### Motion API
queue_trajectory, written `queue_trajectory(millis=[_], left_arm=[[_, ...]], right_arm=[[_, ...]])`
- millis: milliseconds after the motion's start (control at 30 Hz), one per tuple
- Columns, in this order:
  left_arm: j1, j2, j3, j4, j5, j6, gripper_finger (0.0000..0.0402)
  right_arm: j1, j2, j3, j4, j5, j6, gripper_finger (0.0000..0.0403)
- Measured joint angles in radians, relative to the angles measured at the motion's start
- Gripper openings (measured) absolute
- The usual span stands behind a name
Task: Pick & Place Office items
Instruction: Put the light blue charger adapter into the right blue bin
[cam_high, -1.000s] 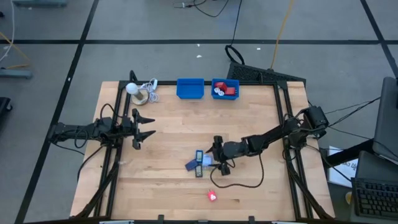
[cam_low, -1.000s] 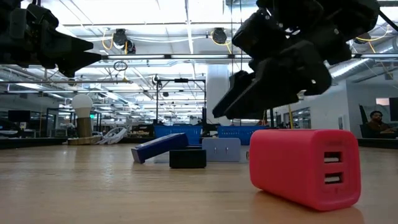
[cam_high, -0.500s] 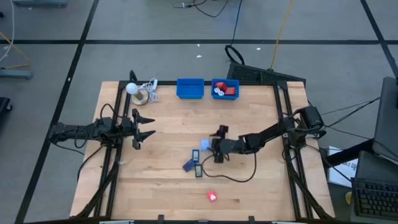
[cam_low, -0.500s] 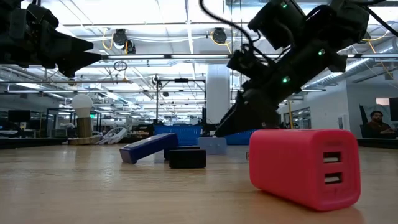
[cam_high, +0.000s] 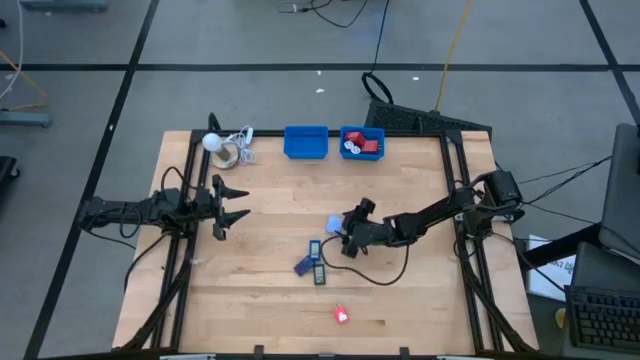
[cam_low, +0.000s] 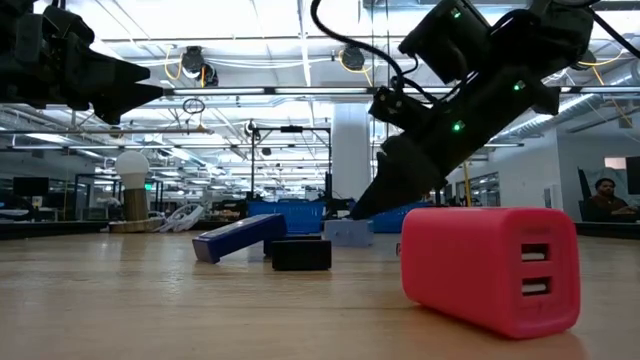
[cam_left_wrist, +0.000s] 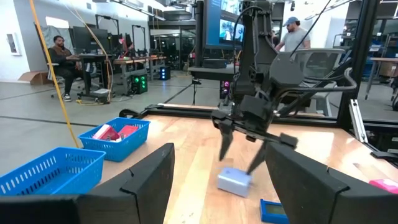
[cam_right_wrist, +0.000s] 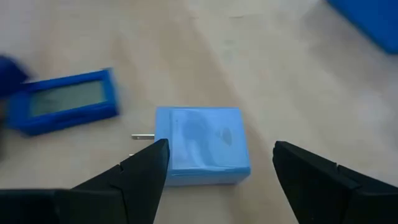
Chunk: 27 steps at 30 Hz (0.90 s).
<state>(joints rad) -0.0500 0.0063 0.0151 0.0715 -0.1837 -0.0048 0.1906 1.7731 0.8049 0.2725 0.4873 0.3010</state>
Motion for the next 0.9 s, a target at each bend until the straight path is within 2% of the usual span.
queue_trajectory(millis=[133, 400, 533, 700, 800, 900], left_arm=[[0.0, 0.0, 0.0, 0.0, 0.0, 0.0, 0.0255], [0.0, 0.0, 0.0, 0.0, 0.0, -0.001, 0.0255], [0.0, 0.0, 0.0, 0.0, 0.0, -0.001, 0.0255], [0.0, 0.0, 0.0, 0.0, 0.0, -0.002, 0.0255], [0.0, 0.0, 0.0, -0.001, 0.0, 0.0, 0.0255], [0.0, 0.0, 0.0, 0.0, 0.0, -0.001, 0.0255]], right_arm=[[0.001, -0.012, -0.001, 0.057, -0.11, -0.028, 0.0276], [-0.007, -0.055, 0.009, 0.133, -0.21, -0.3, 0.0276], [-0.028, -0.06, 0.087, 0.019, -0.288, -0.217, 0.0276], [-0.028, 0.003, 0.208, -0.182, -0.25, -0.136, 0.0276], [-0.014, 0.038, 0.257, -0.166, -0.238, -0.103, 0.0276], [0.001, 0.055, 0.273, -0.224, -0.222, -0.092, 0.0276]])
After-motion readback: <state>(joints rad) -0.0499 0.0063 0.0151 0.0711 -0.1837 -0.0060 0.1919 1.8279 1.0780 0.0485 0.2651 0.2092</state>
